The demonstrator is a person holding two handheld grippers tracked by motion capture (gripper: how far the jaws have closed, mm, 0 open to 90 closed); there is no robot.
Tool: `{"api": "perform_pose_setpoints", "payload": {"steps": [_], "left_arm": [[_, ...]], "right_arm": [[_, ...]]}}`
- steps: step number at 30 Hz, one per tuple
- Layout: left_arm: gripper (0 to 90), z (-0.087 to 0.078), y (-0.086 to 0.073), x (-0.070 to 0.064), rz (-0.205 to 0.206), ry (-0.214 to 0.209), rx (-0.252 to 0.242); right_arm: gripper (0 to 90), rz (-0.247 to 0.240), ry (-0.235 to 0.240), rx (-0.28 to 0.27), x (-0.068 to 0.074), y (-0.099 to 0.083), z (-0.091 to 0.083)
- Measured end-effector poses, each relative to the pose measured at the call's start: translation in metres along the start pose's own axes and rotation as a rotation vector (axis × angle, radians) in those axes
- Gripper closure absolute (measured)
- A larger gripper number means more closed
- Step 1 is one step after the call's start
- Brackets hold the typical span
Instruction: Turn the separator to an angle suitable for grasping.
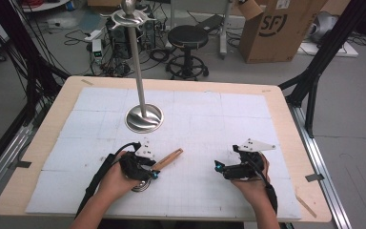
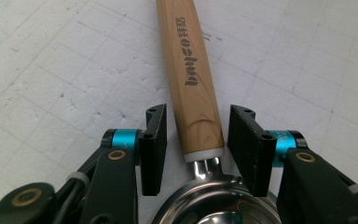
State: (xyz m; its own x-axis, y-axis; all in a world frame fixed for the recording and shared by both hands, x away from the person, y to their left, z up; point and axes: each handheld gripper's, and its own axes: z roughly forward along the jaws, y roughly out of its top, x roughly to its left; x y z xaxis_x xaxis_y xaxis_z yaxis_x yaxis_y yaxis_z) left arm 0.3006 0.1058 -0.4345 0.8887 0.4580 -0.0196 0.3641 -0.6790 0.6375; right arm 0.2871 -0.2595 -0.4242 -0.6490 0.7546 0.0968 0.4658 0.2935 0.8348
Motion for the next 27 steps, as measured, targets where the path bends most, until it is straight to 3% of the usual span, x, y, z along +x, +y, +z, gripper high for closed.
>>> {"api": "perform_pose_setpoints", "payload": {"steps": [7,12,17,27], "left_arm": [[61.5,-0.001,0.007,-0.003,0.024,0.007,0.060],[62.4,0.000,0.010,-0.002,0.011,-0.004,0.088],[61.6,0.001,0.016,-0.005,0.041,0.025,0.132],[61.5,0.002,0.018,0.000,0.017,-0.003,0.147]], "right_arm": [[2.9,0.001,-0.001,-0.002,-0.001,0.000,-0.001],[2.9,0.005,-0.001,0.004,0.000,0.000,-0.001],[2.9,0.009,-0.003,-0.006,-0.002,-0.001,-0.004],[2.9,0.009,-0.004,0.002,-0.001,-0.002,-0.004]]}}
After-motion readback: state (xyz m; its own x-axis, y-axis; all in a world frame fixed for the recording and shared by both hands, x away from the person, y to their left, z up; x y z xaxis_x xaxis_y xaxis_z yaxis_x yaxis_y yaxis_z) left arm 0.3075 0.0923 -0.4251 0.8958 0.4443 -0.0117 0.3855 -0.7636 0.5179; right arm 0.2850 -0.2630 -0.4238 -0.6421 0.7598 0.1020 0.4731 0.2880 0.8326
